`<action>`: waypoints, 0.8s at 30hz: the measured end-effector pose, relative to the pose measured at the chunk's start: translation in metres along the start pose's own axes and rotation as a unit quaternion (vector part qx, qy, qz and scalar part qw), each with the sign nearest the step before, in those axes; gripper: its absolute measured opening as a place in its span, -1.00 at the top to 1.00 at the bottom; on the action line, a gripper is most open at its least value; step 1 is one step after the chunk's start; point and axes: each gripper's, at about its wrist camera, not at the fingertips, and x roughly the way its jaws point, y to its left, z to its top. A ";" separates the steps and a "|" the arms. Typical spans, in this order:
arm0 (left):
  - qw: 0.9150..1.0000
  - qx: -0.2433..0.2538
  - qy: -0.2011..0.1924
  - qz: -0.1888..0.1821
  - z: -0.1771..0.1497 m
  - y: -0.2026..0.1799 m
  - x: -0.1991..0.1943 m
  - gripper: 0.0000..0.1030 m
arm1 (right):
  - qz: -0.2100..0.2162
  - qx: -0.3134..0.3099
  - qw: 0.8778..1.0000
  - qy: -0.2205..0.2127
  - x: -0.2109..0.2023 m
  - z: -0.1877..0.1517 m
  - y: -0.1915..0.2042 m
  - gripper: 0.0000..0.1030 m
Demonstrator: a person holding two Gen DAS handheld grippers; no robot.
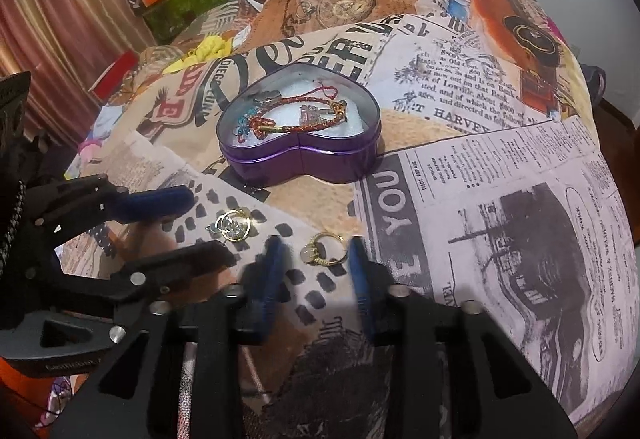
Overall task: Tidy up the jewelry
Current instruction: 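Grasp a gold ring with the left tool while the right tool grasps a gold earring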
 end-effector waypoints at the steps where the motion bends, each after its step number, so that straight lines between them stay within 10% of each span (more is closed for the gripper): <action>1: 1.000 0.002 0.000 0.000 0.001 -0.001 0.001 0.12 | 0.001 0.000 1.000 -0.001 0.000 0.000 0.000 0.60; 13: 0.999 0.036 -0.002 0.010 0.007 -0.014 0.011 0.18 | -0.008 0.014 1.000 -0.017 -0.009 -0.001 -0.011 0.82; 24: 0.999 0.036 -0.015 0.010 0.009 -0.016 0.002 0.71 | -0.004 0.021 0.999 -0.027 -0.014 -0.005 -0.016 0.82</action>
